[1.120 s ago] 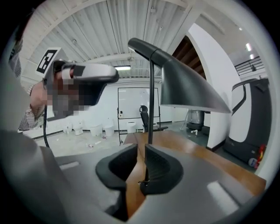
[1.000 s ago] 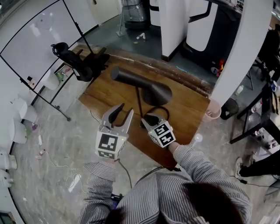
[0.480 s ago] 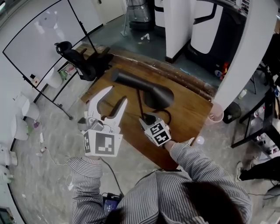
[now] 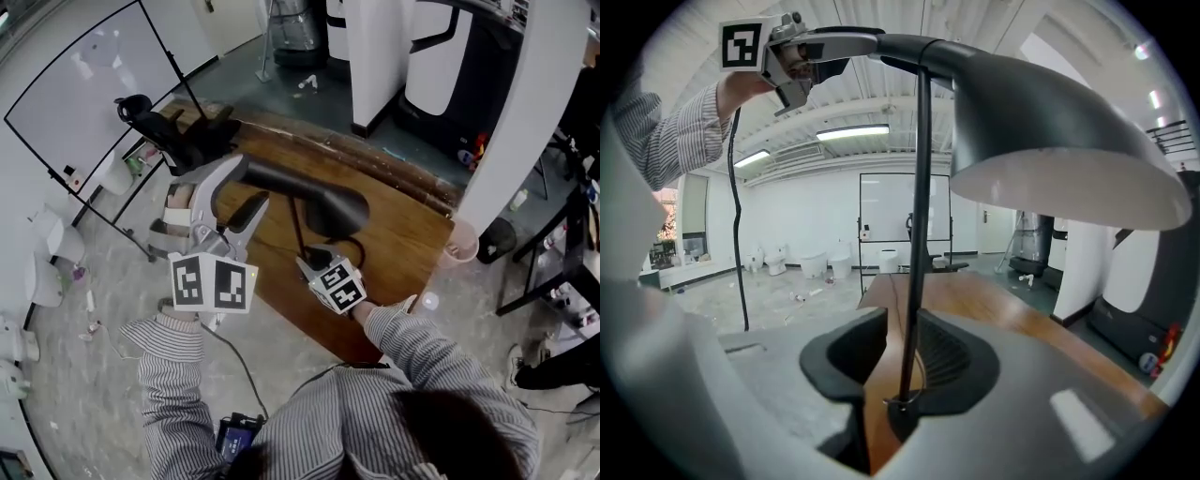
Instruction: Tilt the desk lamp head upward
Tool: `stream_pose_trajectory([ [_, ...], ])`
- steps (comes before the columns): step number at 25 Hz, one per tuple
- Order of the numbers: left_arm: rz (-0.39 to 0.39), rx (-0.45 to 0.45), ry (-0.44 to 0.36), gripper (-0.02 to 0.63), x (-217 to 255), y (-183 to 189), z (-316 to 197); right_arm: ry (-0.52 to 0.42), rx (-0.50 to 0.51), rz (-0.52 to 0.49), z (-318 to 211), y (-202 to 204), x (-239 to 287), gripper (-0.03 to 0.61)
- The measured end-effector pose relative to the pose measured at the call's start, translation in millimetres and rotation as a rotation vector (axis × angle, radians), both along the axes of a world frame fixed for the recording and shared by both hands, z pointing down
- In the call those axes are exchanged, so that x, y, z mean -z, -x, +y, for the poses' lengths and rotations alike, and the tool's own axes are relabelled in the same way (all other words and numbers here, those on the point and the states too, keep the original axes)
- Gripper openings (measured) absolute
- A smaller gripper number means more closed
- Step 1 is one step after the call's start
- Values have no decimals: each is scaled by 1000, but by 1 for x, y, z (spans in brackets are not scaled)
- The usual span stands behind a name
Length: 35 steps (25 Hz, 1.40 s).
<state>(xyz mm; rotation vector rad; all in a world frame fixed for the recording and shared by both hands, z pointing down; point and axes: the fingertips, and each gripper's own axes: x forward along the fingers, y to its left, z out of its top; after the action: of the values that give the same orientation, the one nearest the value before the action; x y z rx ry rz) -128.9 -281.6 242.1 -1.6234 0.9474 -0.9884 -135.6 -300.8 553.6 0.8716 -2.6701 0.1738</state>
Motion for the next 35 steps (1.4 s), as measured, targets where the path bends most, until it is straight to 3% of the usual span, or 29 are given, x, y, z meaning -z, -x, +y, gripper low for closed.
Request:
stream_pose_trajectory([
  [5, -134, -46, 43, 321, 0, 5, -5, -3, 21, 20, 2, 1, -1, 89],
  [17, -235, -152, 203, 341, -13, -1, -23, -36, 84, 93, -4, -1, 4, 89],
  [22, -237, -169, 212, 322, -14, 0, -23, -35, 81, 105, -10, 5, 7, 61],
  [27, -225, -161, 209, 321, -15, -1, -23, 14, 49, 49, -14, 3, 2, 49],
  [35, -139, -140, 186, 314, -17, 6, -20, 36, -11, -1, -15, 4, 3, 49],
])
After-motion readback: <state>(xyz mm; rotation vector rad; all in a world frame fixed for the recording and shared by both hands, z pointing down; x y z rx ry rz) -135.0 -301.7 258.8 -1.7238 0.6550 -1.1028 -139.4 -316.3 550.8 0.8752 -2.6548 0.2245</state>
